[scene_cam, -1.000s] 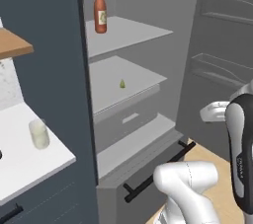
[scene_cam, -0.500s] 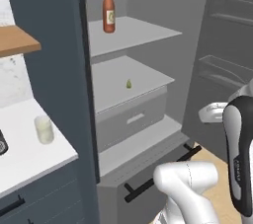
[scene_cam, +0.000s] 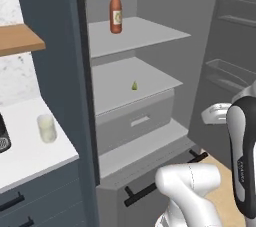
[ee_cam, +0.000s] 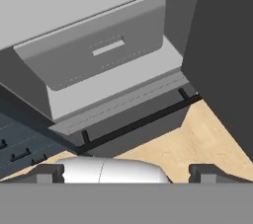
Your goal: Grab a lemon wedge from the fridge and one ice cube from the ice bowl, and put them in the glass of lemonade.
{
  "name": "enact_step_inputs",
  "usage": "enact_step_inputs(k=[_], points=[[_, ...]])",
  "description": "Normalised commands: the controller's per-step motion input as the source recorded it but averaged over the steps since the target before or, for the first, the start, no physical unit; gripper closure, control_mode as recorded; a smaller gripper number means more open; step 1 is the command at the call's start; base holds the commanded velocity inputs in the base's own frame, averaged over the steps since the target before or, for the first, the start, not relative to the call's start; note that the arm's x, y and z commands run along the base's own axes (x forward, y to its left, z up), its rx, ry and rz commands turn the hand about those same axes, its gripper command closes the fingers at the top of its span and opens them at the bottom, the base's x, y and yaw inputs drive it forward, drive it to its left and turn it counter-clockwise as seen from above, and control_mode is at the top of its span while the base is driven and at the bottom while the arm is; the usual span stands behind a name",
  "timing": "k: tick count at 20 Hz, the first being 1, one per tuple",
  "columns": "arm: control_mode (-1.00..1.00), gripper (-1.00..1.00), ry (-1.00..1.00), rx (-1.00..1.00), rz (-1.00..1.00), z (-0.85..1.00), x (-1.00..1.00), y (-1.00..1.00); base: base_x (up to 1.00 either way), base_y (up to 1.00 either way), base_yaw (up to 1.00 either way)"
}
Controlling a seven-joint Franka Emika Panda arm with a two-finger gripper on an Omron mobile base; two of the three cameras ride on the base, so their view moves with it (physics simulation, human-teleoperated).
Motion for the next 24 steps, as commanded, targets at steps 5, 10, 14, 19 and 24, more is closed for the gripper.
enact_step_inputs(k=[5,10,14,19,24], points=[[1.0,-1.0,0.0,0.0,0.0,0.0,0.0,0.0,0.42,0.06,0.13],[1.0,-1.0,0.0,0.0,0.0,0.0,0.0,0.0,0.38,0.2,0.13],[1.0,-1.0,0.0,0.0,0.0,0.0,0.0,0.0,0.18,0.28,0.2],[-1.0,-1.0,0.0,0.0,0.07,0.0,0.0,0.0,-0.01,0.05,0.12],[-1.0,-1.0,0.0,0.0,0.15,0.0,0.12,0.1,0.0,0.0,0.0]])
